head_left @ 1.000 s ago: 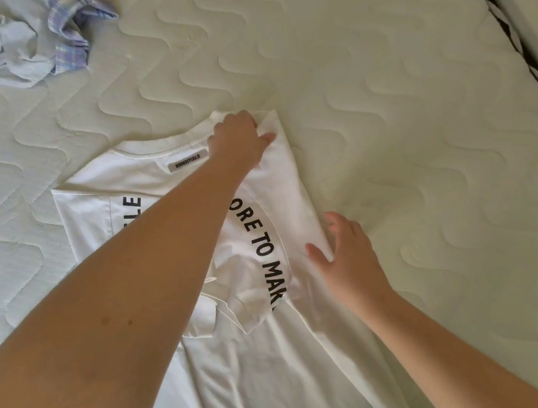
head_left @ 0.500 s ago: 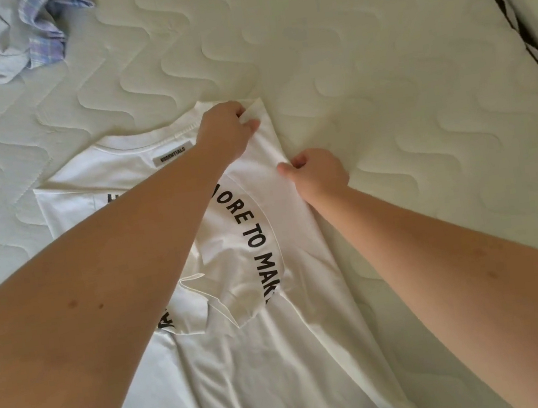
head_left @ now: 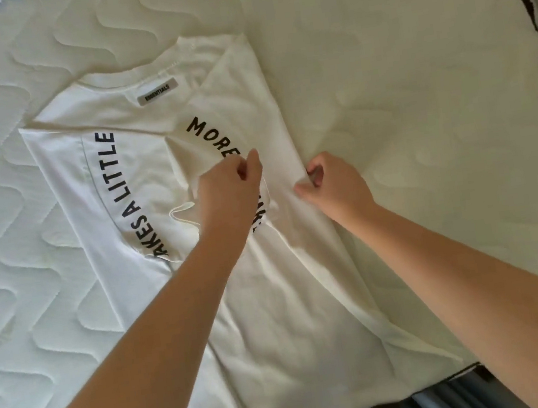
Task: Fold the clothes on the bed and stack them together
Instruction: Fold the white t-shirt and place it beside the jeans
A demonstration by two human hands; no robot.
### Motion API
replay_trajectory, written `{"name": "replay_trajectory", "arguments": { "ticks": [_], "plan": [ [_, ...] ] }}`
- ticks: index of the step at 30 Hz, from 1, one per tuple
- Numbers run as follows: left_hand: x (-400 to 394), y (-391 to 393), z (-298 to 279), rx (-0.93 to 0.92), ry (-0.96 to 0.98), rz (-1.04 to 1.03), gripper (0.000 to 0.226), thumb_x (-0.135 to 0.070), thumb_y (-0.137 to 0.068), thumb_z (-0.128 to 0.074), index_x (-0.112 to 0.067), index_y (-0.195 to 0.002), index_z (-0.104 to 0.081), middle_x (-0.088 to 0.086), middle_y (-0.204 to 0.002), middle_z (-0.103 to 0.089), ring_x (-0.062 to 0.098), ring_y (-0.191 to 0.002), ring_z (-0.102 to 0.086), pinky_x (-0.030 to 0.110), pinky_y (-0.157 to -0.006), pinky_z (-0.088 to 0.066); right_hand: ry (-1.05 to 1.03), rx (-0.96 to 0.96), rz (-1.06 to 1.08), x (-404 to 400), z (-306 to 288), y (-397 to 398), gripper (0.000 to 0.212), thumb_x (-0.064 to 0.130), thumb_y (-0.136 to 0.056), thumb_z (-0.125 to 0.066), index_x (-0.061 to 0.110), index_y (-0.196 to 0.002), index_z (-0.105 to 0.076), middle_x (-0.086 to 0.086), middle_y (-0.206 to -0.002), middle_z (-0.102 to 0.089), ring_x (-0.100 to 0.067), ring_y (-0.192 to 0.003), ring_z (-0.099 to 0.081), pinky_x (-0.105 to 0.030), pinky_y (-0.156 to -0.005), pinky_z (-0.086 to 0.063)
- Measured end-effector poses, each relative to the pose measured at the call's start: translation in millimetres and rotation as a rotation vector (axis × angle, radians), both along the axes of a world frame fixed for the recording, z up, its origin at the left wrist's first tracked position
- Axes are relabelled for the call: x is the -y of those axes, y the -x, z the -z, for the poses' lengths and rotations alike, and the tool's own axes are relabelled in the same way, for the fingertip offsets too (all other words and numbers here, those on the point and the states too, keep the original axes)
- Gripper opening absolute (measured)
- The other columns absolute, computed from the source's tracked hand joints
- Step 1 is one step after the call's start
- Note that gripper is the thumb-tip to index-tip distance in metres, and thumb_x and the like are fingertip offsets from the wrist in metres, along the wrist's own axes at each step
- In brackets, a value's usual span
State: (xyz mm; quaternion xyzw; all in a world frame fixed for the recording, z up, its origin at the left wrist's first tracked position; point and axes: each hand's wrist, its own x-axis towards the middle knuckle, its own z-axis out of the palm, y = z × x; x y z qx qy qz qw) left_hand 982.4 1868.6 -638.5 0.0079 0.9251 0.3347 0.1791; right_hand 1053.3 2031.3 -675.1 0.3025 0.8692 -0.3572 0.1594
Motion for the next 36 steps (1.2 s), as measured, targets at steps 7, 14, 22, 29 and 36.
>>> {"name": "replay_trajectory", "arguments": {
  "ticks": [7, 14, 22, 29, 36],
  "plan": [
    [8, -121, 19, 0.605, -0.216, -0.292, 0.037, -0.047, -0.091, -0.062, -0.011, -0.091, -0.070, -0.002, -0.070, -0.073, 0.013, -0.067, -0.072, 0.038, -0.077, -0.061, -0.047, 0.226, -0.101, 13, -16, -119, 0.030, 0.041, -0.082, -0.067, 0.021, -0.100, -0.055, 0.002, -0.094, -0.059, -0.022, -0.084, -0.058, -0.031, -0.068, -0.039],
    [-18, -152, 13, 0.698, -0.326, -0.314, 0.019, -0.026, -0.086, -0.071, -0.013, -0.090, -0.060, 0.004, -0.091, -0.066, 0.023, -0.085, -0.064, 0.033, -0.076, -0.055, 0.083, 0.365, -0.044, 9, -33, -200, 0.033, 0.050, -0.092, -0.049, 0.019, -0.095, -0.057, 0.003, -0.085, -0.063, -0.019, -0.077, -0.061, -0.037, -0.071, -0.051],
    [-9, -189, 15, 0.872, -0.402, -0.226, 0.020, -0.021, -0.091, -0.068, -0.012, -0.107, -0.062, 0.008, -0.114, -0.070, 0.021, -0.102, -0.069, 0.032, -0.090, -0.056, 0.131, 0.373, -0.148, 3, -45, -250, 0.051, 0.065, -0.083, -0.059, 0.028, -0.118, -0.053, 0.011, -0.103, -0.061, -0.015, -0.094, -0.059, -0.035, -0.078, -0.048],
    [-4, -221, 18, 0.876, -0.508, -0.362, 0.030, -0.025, -0.096, -0.057, -0.012, -0.123, -0.052, 0.006, -0.118, -0.063, 0.024, -0.092, -0.072, 0.033, -0.065, -0.060, -0.225, 0.342, -0.185, 28, -48, -301, 0.028, 0.043, -0.088, -0.060, 0.023, -0.108, -0.055, 0.003, -0.100, -0.057, -0.022, -0.099, -0.056, -0.037, -0.081, -0.039],
    [-3, -247, 16, 0.966, -0.561, -0.266, 0.034, -0.020, -0.088, -0.073, -0.010, -0.118, -0.062, 0.005, -0.111, -0.072, 0.018, -0.094, -0.073, 0.027, -0.070, -0.059, -0.238, -0.017, 0.047, 65, -47, -348, 0.030, 0.024, -0.082, -0.072, 0.019, -0.084, -0.043, 0.002, -0.074, -0.050, -0.017, -0.064, -0.050, -0.026, -0.057, -0.038]
  ]
}}
